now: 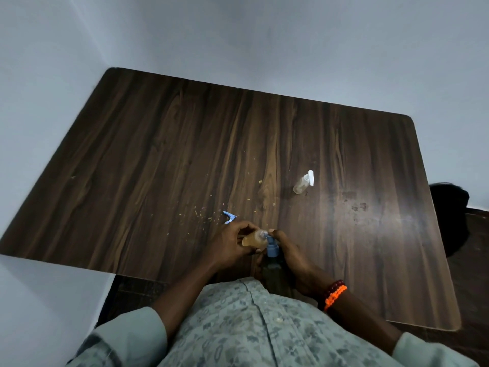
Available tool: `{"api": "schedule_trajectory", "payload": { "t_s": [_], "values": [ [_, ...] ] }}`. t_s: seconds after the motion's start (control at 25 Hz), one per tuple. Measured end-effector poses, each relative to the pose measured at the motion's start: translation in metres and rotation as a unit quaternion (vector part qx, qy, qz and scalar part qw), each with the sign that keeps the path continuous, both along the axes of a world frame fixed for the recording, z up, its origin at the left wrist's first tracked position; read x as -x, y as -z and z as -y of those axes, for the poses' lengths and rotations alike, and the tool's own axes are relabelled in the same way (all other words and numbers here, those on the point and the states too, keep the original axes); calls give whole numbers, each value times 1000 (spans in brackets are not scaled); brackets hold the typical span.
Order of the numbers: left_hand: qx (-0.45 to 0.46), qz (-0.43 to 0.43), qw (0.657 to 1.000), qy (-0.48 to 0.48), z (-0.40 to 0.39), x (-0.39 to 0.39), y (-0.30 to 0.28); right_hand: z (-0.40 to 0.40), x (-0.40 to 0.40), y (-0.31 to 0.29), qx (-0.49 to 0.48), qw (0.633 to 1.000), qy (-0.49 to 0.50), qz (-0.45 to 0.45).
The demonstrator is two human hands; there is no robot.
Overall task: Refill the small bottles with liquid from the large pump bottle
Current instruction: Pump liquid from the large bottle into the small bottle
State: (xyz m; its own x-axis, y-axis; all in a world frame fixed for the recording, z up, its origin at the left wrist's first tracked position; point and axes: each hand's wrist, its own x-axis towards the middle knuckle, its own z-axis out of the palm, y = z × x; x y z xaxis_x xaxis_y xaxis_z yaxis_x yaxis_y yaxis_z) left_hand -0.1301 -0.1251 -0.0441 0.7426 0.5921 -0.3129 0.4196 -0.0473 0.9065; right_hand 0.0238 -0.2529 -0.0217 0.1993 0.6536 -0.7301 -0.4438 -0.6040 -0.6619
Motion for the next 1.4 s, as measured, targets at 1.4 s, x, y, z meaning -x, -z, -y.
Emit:
{"api": "schedule_trajectory", "payload": {
  "t_s": [1.4],
  "values": [
    [3, -19, 1000, -15, -5, 0, 3, 19, 6, -11, -207, 868, -219, 395]
  ]
}}
